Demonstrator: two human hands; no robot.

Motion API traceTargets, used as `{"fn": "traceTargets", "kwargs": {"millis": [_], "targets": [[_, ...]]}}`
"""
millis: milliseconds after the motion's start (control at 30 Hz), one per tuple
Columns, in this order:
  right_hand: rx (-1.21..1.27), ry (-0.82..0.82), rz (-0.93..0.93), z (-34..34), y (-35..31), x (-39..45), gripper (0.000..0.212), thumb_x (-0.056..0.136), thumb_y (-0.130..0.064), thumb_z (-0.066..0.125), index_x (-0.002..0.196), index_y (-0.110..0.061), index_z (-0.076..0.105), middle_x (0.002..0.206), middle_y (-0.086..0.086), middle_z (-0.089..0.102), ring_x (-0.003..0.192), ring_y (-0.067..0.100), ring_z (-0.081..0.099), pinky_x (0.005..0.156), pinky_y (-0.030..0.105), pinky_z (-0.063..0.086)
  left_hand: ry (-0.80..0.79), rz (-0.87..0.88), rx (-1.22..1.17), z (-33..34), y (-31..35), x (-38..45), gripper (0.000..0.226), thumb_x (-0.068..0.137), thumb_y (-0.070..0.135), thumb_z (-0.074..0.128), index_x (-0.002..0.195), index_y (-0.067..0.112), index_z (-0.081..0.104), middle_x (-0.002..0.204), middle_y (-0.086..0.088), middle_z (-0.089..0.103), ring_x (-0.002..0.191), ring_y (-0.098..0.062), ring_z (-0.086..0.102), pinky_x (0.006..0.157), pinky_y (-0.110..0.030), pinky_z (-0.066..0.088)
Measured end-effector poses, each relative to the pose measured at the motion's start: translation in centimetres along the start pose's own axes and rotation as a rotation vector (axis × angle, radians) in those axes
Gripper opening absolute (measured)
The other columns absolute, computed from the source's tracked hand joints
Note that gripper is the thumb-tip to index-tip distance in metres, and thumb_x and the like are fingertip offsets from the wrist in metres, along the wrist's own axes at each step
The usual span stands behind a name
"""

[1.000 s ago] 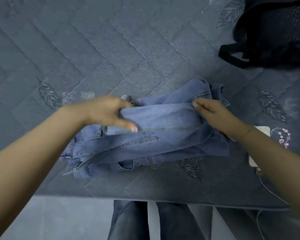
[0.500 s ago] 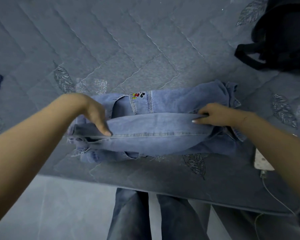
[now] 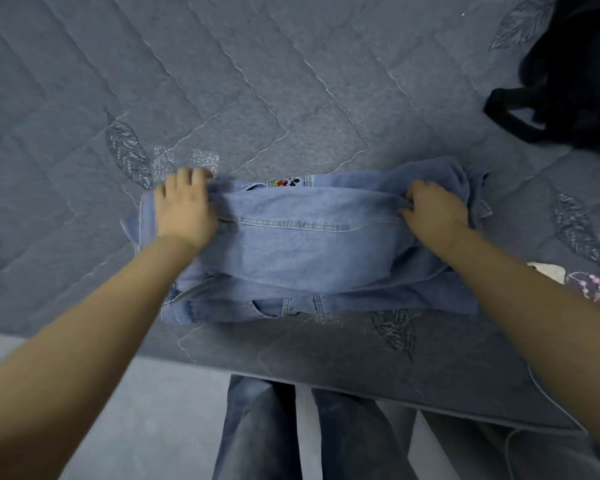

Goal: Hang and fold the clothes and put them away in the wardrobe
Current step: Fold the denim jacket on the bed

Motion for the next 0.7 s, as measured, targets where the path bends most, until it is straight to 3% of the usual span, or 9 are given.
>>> {"fn": "traceTargets", "kwargs": {"millis": [100, 167, 200, 267, 333, 400, 567, 633, 700], "targets": [[-0.051, 0.223, -0.164, -2.0, -2.9, -0.7, 0.033, 0.090, -0.013, 0.055, 0.121, -0.002, 0.056, 0.130, 0.019, 0.051, 0.117, 0.035, 0.049, 0.091, 0.045, 0.043, 0.191, 0.209, -0.180, -1.4, 7.0, -2.5, 0.051, 0.085, 0.017, 0.058, 0.134, 0.009, 0.049, 0.135, -0.018, 0.048, 0.124, -0.035, 0.043, 0.102, -0.047, 0.032], [-0.023, 0.385, -0.314, -2.9, -4.5, -1.2, 0.041, 0.093, -0.019, 0.056, 0.131, -0.005, 0.053, 0.146, 0.018, 0.043, 0.135, 0.035, 0.040, 0.110, 0.048, 0.031, 0.169, 0.420, -0.255, 0.2, 12.7, -4.2, 0.050, 0.092, 0.035, 0.051, 0.138, 0.014, 0.050, 0.142, -0.013, 0.047, 0.133, -0.028, 0.039, 0.108, -0.051, 0.028], [-0.043, 0.373, -0.326, -2.2, -4.1, -0.7, 0.046, 0.098, -0.025, 0.051, 0.139, -0.006, 0.047, 0.153, 0.017, 0.035, 0.142, 0.034, 0.031, 0.116, 0.050, 0.023, 0.089, 0.487, -0.228, 2.2, 14.8, -4.8, 0.055, 0.095, 0.045, 0.044, 0.144, 0.020, 0.044, 0.150, -0.010, 0.040, 0.141, -0.025, 0.031, 0.112, -0.055, 0.021], [-0.079, 0.195, -0.213, 0.8, -0.8, 1.1, 0.057, 0.104, -0.039, 0.033, 0.153, -0.010, 0.025, 0.161, 0.013, 0.017, 0.150, 0.028, 0.013, 0.121, 0.049, 0.008, -0.120, 0.483, -0.062, 7.6, 15.8, -4.7, 0.068, 0.095, 0.064, 0.026, 0.155, 0.034, 0.012, 0.164, -0.001, 0.004, 0.151, -0.021, -0.001, 0.115, -0.063, -0.001], [-0.104, 0.054, -0.120, 3.9, 3.0, 1.7, 0.064, 0.103, -0.044, 0.019, 0.156, -0.010, 0.006, 0.164, 0.010, 0.002, 0.151, 0.022, 0.002, 0.122, 0.041, 0.000, -0.281, 0.370, 0.048, 12.3, 13.4, -3.5, 0.072, 0.090, 0.073, 0.012, 0.146, 0.044, -0.023, 0.158, 0.008, -0.029, 0.145, -0.019, -0.029, 0.111, -0.065, -0.016], [-0.127, 0.089, -0.133, 5.4, 4.7, 1.7, 0.065, 0.103, -0.043, 0.020, 0.155, -0.010, 0.000, 0.163, 0.007, -0.003, 0.151, 0.019, -0.001, 0.122, 0.036, -0.003, -0.304, 0.336, 0.049, 14.3, 11.8, -2.5, 0.073, 0.085, 0.077, 0.004, 0.139, 0.047, -0.034, 0.152, 0.011, -0.040, 0.139, -0.018, -0.039, 0.108, -0.064, -0.022], [-0.021, 0.134, -0.124, 5.0, 4.7, 1.6, 0.058, 0.106, -0.032, 0.027, 0.154, -0.006, 0.008, 0.163, 0.010, 0.002, 0.151, 0.022, 0.001, 0.120, 0.035, -0.007, -0.290, 0.348, 0.032, 13.2, 12.9, -3.1, 0.075, 0.089, 0.074, 0.011, 0.146, 0.042, -0.026, 0.155, 0.007, -0.035, 0.142, -0.020, -0.035, 0.109, -0.066, -0.019], [0.079, 0.148, -0.158, 4.4, 3.8, 0.1, 0.055, 0.107, -0.032, 0.026, 0.154, -0.005, 0.016, 0.163, 0.011, 0.008, 0.151, 0.023, 0.005, 0.120, 0.037, -0.005, -0.251, 0.301, -0.095, 11.4, 13.9, -3.6, 0.073, 0.097, 0.060, 0.027, 0.154, 0.033, -0.010, 0.159, 0.001, -0.027, 0.146, -0.022, -0.027, 0.110, -0.067, -0.015], [0.083, 0.176, -0.228, 4.6, 2.8, -2.9, 0.056, 0.106, -0.037, 0.024, 0.154, -0.009, 0.020, 0.162, 0.008, 0.013, 0.150, 0.022, 0.008, 0.122, 0.043, 0.002, -0.068, 0.378, -0.275, 8.3, 16.8, -5.2, 0.066, 0.099, 0.047, 0.035, 0.156, 0.024, 0.012, 0.164, -0.002, -0.008, 0.150, -0.021, -0.011, 0.115, -0.061, -0.009]]}}
Point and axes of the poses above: each hand's wrist, its own x-axis towards the middle knuckle, its own z-axis out of the palm, y = z × x, the point moved 10 cm from there along x, towards the middle knuckle
